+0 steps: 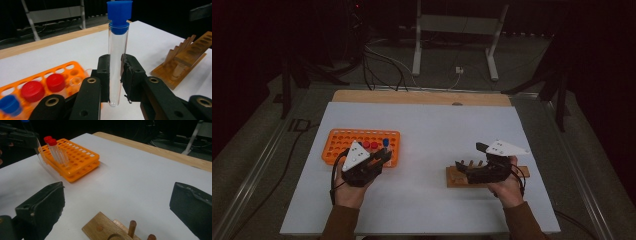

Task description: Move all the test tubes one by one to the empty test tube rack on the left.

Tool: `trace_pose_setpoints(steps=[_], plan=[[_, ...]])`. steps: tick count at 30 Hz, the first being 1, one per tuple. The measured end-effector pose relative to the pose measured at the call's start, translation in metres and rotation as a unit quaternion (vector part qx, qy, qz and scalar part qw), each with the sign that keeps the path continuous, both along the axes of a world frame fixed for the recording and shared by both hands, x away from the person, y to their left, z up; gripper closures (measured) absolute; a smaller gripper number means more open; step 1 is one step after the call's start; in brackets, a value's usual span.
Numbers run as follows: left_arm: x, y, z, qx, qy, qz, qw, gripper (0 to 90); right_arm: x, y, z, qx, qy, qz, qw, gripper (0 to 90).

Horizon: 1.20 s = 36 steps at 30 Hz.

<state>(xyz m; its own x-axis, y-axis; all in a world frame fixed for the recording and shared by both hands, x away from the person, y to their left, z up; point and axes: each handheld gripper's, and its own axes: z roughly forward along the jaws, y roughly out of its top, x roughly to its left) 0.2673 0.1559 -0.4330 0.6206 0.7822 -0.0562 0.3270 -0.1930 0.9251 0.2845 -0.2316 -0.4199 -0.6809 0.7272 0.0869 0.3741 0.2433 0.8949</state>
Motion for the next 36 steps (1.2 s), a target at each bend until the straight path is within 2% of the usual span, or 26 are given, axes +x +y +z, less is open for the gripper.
trace_pose_setpoints(steps=[14, 21, 27, 31, 36], plan=[[-0.005, 0.038, -0.004, 0.003, -0.007, 0.054, 0.9985, 77.2, -0.002, -0.005, -0.002, 0.002, 0.0, -0.005, 1.0, 0.1], [-0.005, 0.054, -0.005, 0.011, -0.016, 0.089, 0.9959, 77.2, -0.002, -0.008, -0.002, 0.006, 0.0, -0.009, 0.9999, 0.1], [0.0, 0.067, -0.011, 0.009, -0.016, 0.125, 0.992, 77.2, -0.003, -0.01, -0.003, 0.007, -0.001, -0.009, 0.9999, 0.1], [0.006, 0.072, -0.017, 0.013, -0.017, 0.139, 0.99, 77.2, -0.004, -0.01, -0.003, 0.009, -0.001, -0.009, 0.9999, 0.1], [0.016, 0.073, -0.024, 0.017, -0.015, 0.147, 0.9888, 77.2, -0.004, -0.01, -0.003, 0.01, -0.004, -0.009, 0.9999, 0.1]])
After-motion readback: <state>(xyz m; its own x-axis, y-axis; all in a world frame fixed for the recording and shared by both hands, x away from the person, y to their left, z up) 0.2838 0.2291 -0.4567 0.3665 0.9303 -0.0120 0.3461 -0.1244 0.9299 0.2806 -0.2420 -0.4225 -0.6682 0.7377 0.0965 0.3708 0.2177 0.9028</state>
